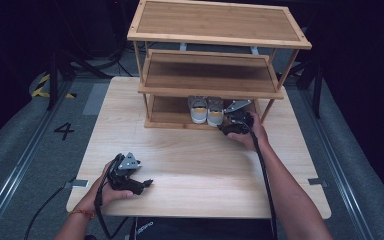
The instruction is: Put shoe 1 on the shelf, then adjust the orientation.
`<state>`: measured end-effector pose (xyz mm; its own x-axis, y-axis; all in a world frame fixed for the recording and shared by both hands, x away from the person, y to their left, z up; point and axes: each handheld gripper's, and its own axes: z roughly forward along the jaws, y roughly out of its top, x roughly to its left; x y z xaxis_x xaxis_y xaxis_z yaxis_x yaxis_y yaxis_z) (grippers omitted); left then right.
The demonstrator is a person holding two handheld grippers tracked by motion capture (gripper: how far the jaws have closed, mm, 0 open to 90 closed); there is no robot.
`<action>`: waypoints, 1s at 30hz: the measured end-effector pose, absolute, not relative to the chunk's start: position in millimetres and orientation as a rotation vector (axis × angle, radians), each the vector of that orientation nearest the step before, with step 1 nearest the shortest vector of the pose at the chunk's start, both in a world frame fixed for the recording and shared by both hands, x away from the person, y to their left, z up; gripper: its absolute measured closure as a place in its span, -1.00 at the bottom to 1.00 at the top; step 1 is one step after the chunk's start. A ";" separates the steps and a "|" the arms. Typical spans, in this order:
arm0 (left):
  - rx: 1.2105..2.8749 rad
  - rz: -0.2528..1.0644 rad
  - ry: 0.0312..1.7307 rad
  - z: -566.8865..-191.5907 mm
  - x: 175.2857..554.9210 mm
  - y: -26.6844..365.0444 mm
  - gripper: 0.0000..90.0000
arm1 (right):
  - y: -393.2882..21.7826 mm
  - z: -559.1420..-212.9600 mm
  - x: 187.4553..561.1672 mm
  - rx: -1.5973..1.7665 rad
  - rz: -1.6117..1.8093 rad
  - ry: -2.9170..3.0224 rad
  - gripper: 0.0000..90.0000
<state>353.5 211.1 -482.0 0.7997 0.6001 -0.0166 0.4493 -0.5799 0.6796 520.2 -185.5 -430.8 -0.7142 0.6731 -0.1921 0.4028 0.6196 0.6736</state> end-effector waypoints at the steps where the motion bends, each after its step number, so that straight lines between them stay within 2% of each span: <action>1: 2.287 0.280 0.770 -482.0 353.5 211.1 -0.68 | -187.0 -430.3 518.6 0.853 0.853 2.424 -0.15; 17: 2.286 0.279 0.771 -482.0 353.9 211.0 -0.68 | -212.6 -421.6 478.0 0.764 0.804 2.523 -0.24; 30: 2.285 0.276 0.767 -482.2 354.4 211.1 -0.68 | -239.2 -428.7 442.3 0.726 0.766 2.548 -0.29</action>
<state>354.4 211.1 -482.2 0.8018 0.5973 -0.0196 0.4480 -0.5790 0.6812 442.3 -239.2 -428.7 -0.7939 0.5725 -0.2051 0.3646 0.7180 0.5929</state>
